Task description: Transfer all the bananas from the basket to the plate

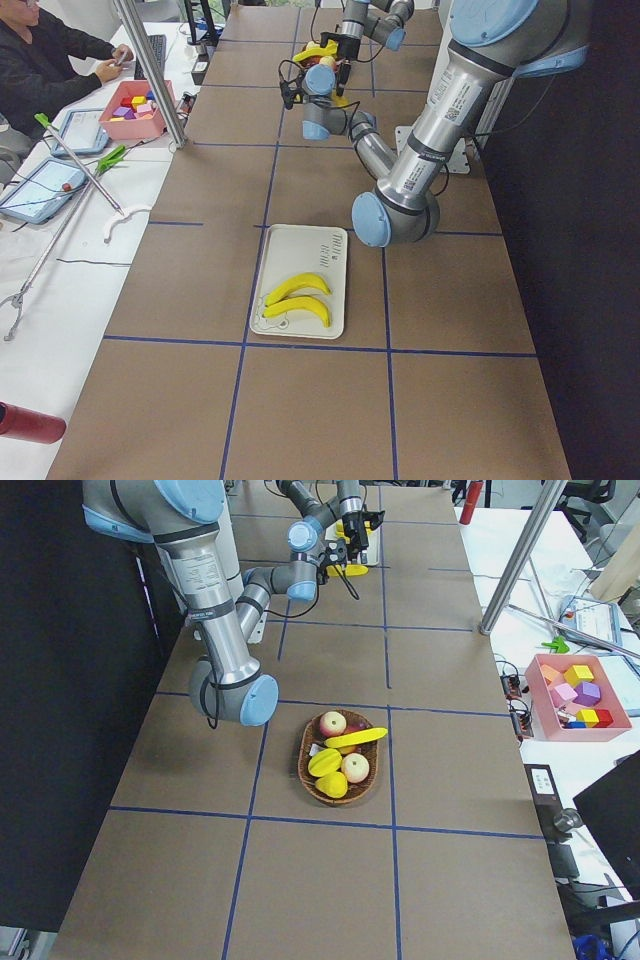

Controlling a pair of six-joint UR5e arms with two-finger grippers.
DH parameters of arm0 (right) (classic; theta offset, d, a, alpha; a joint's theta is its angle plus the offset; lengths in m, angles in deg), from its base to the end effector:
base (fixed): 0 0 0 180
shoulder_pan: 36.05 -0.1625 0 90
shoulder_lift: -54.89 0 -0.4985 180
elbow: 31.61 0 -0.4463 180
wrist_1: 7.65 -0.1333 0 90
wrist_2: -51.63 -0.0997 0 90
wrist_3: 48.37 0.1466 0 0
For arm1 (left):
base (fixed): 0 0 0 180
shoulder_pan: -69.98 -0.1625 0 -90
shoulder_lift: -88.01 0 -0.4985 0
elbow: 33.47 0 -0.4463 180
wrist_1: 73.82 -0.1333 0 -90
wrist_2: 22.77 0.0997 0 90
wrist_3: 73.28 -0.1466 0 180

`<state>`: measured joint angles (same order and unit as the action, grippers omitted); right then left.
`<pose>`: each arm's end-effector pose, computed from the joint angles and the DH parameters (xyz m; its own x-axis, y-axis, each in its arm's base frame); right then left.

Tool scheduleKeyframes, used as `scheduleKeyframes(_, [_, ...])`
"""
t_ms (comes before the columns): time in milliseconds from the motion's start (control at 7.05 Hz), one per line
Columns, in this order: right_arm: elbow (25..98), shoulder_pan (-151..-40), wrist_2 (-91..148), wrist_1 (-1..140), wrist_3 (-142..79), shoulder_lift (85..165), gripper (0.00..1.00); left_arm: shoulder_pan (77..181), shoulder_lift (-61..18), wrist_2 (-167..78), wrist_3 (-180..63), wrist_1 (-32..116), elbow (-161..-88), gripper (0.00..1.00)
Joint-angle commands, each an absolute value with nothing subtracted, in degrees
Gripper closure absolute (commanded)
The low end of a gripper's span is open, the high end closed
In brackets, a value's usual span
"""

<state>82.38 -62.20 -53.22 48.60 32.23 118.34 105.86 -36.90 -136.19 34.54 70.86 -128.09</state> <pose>-0.5479 -0.3757 0.1787 0.1203 -0.1168 0.9858 -0.1799 0.9741 0.1374 0.5689 -0.5041 0.1779 -0.1229 -0.2577 -0.9584 0.1880 0.9422 -0.2774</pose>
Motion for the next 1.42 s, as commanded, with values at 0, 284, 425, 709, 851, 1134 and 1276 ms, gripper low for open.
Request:
scheduleKeyframes(0, [82.30, -62.24, -53.22, 48.69, 32.23, 118.35, 0.96, 105.66, -36.71, -136.23, 34.12, 70.85, -128.73, 1.00])
scheduleKeyframes(284, [82.38, -62.51, -52.96, 48.69, 34.41, 118.26, 0.01, 105.84, -36.79, -136.32, 34.82, 70.76, -128.83, 1.00])
scheduleKeyframes(425, [82.65, -62.51, -52.70, 48.69, 34.78, 118.26, 0.00, 105.84, -36.79, -136.41, 34.91, 70.68, -128.91, 1.00])
scheduleKeyframes(709, [82.91, -63.03, -52.78, 48.69, 34.87, 118.26, 0.00, 106.62, -36.36, -136.93, 35.09, 68.58, -128.91, 1.00])
scheduleKeyframes(851, [83.70, -63.64, -53.22, 49.47, 34.87, 118.43, 0.00, 108.11, -36.27, -139.46, 35.00, 64.30, -129.00, 1.00])
scheduleKeyframes(1134, [87.38, -68.54, -57.32, 62.23, 32.86, 119.05, 0.00, 116.34, -30.16, -144.91, 32.47, 57.51, -129.70, 1.00])
scheduleKeyframes(1276, [87.57, -70.75, -59.61, 68.40, 26.84, 118.44, 0.00, 119.60, -25.42, -145.02, 25.23, 56.71, -129.88, 1.00])
